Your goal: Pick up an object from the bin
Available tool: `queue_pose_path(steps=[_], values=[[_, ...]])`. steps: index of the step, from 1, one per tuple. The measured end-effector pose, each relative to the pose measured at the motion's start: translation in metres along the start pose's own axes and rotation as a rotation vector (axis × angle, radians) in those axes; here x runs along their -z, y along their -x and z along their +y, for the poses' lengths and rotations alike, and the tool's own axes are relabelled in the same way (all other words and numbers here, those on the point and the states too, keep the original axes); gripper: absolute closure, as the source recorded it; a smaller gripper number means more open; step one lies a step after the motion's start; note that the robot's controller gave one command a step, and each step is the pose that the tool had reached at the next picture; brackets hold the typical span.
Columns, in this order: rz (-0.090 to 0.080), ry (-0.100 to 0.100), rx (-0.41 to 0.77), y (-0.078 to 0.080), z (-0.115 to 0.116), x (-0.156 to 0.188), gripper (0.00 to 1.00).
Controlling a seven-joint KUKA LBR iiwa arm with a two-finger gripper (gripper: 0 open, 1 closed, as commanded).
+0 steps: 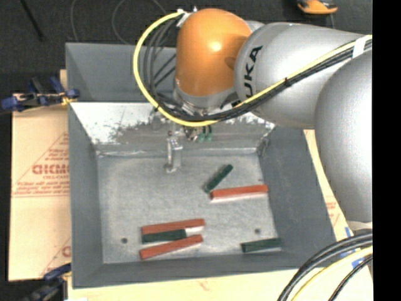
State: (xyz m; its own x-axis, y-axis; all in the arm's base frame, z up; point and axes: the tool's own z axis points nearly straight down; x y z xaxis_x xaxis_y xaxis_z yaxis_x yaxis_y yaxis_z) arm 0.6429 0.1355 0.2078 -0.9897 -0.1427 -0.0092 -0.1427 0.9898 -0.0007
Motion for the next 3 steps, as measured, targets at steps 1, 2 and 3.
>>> queue_pose_path(steps=[1,2,3], values=[[0.018,0.001,0.037,-0.092,-0.03,-0.117,0.0],[0.007,-0.003,-0.09,-0.127,-0.121,-0.084,0.0],[0.003,-0.003,-0.04,-0.089,-0.169,-0.133,0.0]])
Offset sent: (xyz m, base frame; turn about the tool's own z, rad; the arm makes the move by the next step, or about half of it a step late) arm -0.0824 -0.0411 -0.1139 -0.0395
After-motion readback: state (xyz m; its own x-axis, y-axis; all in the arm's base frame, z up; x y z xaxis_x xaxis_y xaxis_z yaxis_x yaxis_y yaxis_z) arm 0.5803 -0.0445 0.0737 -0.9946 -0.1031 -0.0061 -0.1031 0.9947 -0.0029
